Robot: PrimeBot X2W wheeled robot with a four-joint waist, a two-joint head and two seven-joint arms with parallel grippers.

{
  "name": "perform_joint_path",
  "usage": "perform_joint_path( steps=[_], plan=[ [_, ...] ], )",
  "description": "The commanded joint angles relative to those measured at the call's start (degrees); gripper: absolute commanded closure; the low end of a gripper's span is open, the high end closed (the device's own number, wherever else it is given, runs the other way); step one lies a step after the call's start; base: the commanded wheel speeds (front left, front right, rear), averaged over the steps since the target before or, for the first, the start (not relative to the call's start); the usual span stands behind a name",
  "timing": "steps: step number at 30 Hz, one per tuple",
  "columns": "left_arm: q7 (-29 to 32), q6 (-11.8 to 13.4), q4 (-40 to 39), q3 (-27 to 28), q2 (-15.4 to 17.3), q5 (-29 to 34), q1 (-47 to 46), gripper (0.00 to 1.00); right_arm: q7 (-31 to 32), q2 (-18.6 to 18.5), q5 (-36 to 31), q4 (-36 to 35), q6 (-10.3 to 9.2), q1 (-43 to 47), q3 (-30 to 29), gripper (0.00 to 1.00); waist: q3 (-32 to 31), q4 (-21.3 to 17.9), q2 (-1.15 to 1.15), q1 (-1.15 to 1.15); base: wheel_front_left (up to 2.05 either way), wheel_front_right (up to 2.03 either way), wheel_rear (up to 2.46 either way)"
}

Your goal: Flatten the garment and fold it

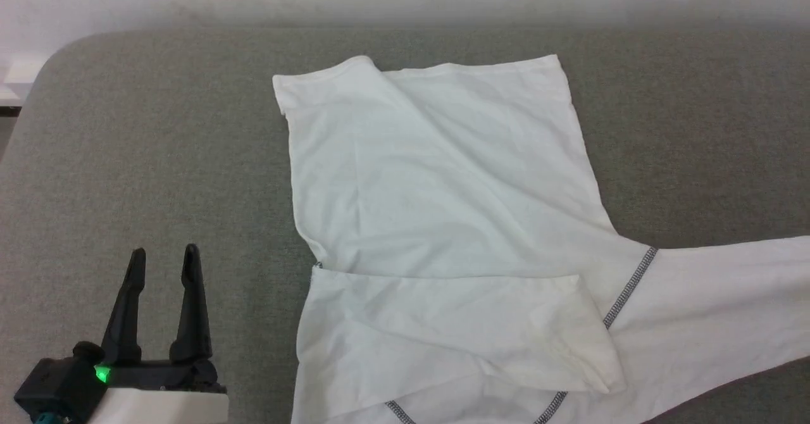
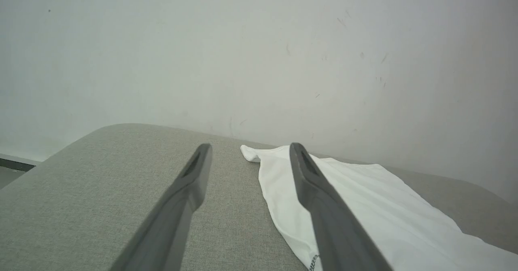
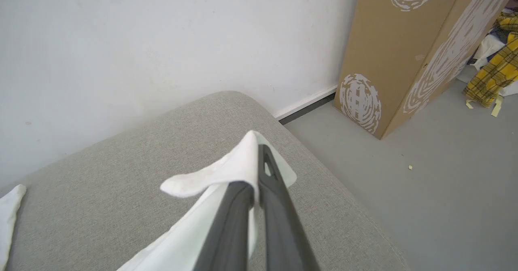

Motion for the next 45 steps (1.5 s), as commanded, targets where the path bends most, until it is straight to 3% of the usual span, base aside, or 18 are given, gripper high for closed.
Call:
perform_joint_path(
  steps=[1,6,14,20,26,35,45],
  plan=[
    [-0.27,-0.3,-0.16,0.35,-0.18,0.58,0.6,0.0,-0.59,0.45,0.49,-0.1,-0.05,0.36,0.53,1.0,-0.67,-0.43,0.0,0.01,0.0,0.0,0.0],
    [-0.27,-0.18,-0.11,0.63,-0.19,0.68,1.37,0.0,-2.76,1.6,2.38,-1.83,-0.05,1.08,6.3,1.0,-1.54,-0.68,0.0,0.01,0.0,0.0,0.0],
    [-0.27,0.02,0.02,0.47,-0.36,0.62,2.24,0.0,-2.23,5.41,4.01,-11.71,-0.05,1.34,18.05,1.0,-3.13,-0.05,0.0,0.01,0.0,0.0,0.0],
    [-0.27,0.39,0.0,0.92,-0.07,0.62,3.09,0.0,0.72,9.95,3.43,-20.63,-0.05,0.5,28.43,1.0,-4.27,1.19,0.0,0.01,0.0,0.0,0.0],
    [-0.25,0.62,0.11,0.43,-0.13,0.61,3.82,0.0,1.19,13.39,2.77,-22.94,-0.05,-1.16,40.49,1.0,-5.05,2.39,0.0,0.01,0.0,0.0,0.0],
    [-0.03,1.02,0.02,-0.28,-0.22,0.4,3.92,0.0,-1.94,16.54,3.43,-16.36,-0.05,-2.91,61.33,1.0,-4.8,3.83,0.0,0.01,0.0,0.0,0.0],
    [-0.11,1.18,1.15,-1.29,-0.88,-0.39,2.73,0.0,-10.78,17.9,2.58,2.1,-0.05,-4.63,79.07,1.0,-3.05,5.89,0.0,0.01,0.0,0.0,0.0]
  ],
)
